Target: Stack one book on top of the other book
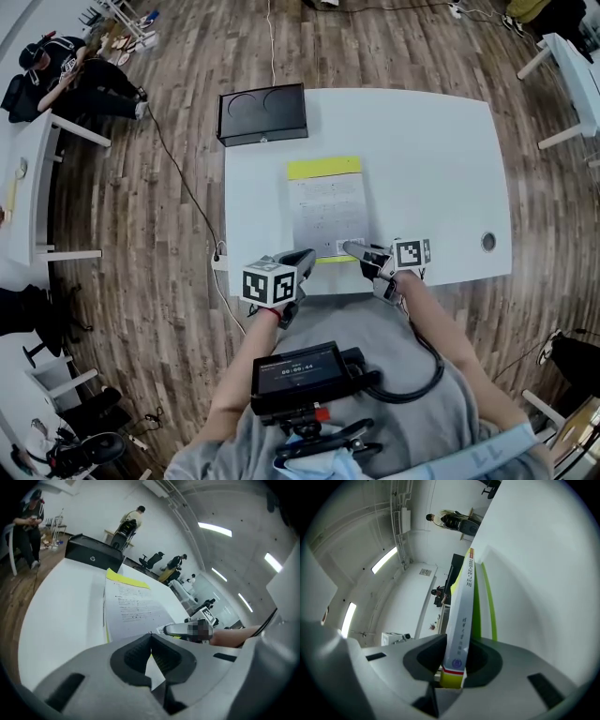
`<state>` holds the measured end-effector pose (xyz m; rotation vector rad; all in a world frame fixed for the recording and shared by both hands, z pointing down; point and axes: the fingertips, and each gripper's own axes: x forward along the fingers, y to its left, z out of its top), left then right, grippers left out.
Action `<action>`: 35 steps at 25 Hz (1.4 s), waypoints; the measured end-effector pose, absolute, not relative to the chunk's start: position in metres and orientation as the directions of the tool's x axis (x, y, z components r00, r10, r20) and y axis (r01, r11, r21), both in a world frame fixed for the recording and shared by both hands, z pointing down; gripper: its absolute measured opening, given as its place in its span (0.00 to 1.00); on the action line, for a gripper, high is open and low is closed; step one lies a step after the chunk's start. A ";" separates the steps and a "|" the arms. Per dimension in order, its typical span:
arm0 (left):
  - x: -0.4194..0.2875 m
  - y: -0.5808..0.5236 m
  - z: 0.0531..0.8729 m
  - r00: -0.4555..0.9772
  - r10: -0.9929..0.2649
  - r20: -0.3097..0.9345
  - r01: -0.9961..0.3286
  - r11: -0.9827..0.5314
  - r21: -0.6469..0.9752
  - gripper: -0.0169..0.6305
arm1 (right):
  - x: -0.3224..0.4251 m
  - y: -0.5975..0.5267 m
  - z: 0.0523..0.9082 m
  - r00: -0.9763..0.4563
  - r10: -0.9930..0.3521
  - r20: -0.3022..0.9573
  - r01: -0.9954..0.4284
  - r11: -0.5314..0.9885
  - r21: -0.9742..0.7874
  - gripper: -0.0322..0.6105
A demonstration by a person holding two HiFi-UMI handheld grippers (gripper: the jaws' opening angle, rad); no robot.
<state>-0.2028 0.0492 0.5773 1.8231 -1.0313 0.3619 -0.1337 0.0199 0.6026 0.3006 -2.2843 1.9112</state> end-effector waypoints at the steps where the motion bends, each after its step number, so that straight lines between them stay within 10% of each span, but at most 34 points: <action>1: -0.202 0.050 0.577 0.585 -0.496 0.641 -0.790 -0.173 0.588 0.05 | -0.134 0.020 0.603 -0.967 -0.056 0.250 -0.256 0.176 -0.950 0.19; 24: -0.214 0.052 0.559 0.600 -0.516 0.611 -0.774 -0.180 0.607 0.05 | -0.133 0.025 0.617 -0.776 -0.043 0.630 -0.612 0.296 -0.733 0.25; 35: -0.216 0.052 0.558 0.601 -0.505 0.619 -0.779 -0.196 0.596 0.05 | -0.136 0.034 0.614 -0.690 0.005 0.724 -0.646 0.447 -0.619 0.43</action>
